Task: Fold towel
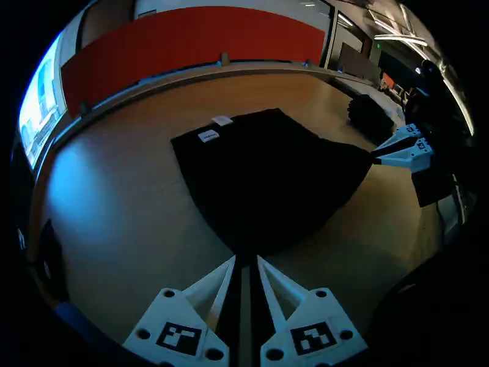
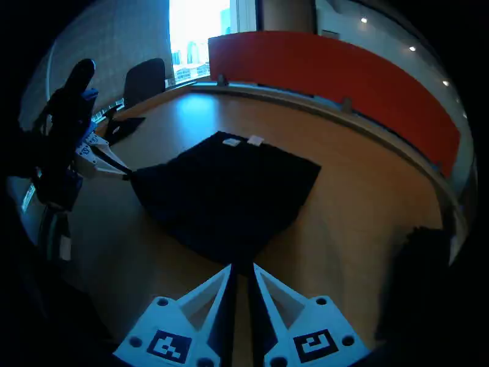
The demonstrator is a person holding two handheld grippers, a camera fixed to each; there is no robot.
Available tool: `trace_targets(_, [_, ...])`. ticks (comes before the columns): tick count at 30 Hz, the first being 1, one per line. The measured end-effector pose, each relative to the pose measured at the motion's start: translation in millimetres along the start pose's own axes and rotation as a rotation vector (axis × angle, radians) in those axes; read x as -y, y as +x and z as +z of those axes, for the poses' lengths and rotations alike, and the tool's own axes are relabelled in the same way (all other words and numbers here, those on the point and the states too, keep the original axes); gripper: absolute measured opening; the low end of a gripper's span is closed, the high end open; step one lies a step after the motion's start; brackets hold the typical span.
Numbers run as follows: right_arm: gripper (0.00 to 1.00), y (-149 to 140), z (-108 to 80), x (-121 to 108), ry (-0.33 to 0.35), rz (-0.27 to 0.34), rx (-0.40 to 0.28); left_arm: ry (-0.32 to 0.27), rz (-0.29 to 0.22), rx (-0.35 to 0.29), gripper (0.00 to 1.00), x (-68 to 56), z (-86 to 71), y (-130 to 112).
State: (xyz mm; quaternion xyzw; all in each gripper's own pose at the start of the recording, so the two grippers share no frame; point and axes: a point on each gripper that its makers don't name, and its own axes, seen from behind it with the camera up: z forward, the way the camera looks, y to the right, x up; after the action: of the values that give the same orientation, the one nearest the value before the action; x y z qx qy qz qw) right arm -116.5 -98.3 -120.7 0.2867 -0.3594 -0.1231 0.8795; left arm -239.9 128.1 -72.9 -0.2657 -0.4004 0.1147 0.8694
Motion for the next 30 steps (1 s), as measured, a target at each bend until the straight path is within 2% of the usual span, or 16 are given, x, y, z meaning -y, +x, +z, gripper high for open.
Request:
trace_targets(11, [0.11,41.6,-42.7,6.8,0.006,-0.006,-0.069,-0.004,-0.055,-0.054,0.09,-4.0,-45.7,29.3])
trace_targets(18, [0.11,52.1,-65.4,9.9,0.017,0.006,-0.073,-0.025,-0.088,-0.076,0.08,-11.5,-70.4,43.0])
trace_targets(24, [0.1,54.7,-77.8,12.2,0.025,0.002,-0.07,-0.028,-0.084,-0.087,0.08,-14.1,-80.3,48.6])
trace_targets(30, [0.11,55.4,-79.0,11.8,0.026,-0.004,-0.067,-0.031,-0.077,-0.086,0.08,-18.0,-78.2,50.2])
